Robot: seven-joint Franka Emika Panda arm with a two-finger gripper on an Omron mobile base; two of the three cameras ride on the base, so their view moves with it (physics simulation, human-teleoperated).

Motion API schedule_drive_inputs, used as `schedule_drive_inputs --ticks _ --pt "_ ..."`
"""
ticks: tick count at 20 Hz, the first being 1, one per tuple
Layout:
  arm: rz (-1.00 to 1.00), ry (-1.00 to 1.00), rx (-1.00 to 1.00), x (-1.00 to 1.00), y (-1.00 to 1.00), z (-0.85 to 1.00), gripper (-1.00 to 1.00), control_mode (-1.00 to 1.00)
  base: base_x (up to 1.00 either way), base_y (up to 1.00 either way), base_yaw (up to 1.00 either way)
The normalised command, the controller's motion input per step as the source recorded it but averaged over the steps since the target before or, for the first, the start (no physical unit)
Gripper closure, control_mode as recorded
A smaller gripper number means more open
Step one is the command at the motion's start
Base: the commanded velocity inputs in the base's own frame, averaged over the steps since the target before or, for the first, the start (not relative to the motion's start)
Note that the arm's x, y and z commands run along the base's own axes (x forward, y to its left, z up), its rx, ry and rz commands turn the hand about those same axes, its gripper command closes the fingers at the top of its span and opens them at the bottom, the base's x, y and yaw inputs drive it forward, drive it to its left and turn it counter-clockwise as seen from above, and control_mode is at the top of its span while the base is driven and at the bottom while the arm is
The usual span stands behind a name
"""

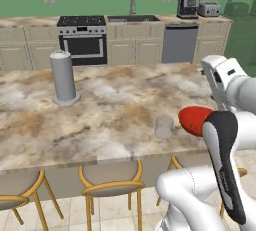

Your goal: There is a bowl on the dining counter. Grab a lemon wedge from the fridge and place it in the bowl. Then get the liquor bottle and glass cup from the cabinet and place them next to the bowl.

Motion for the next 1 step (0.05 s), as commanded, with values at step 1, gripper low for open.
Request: schedule_drive_inputs --ticks 1 --pt "0.00 -0.37 0.00 -0.77 0.06 0.27 -1.00 -1.00 0.00 0.00 0.00"
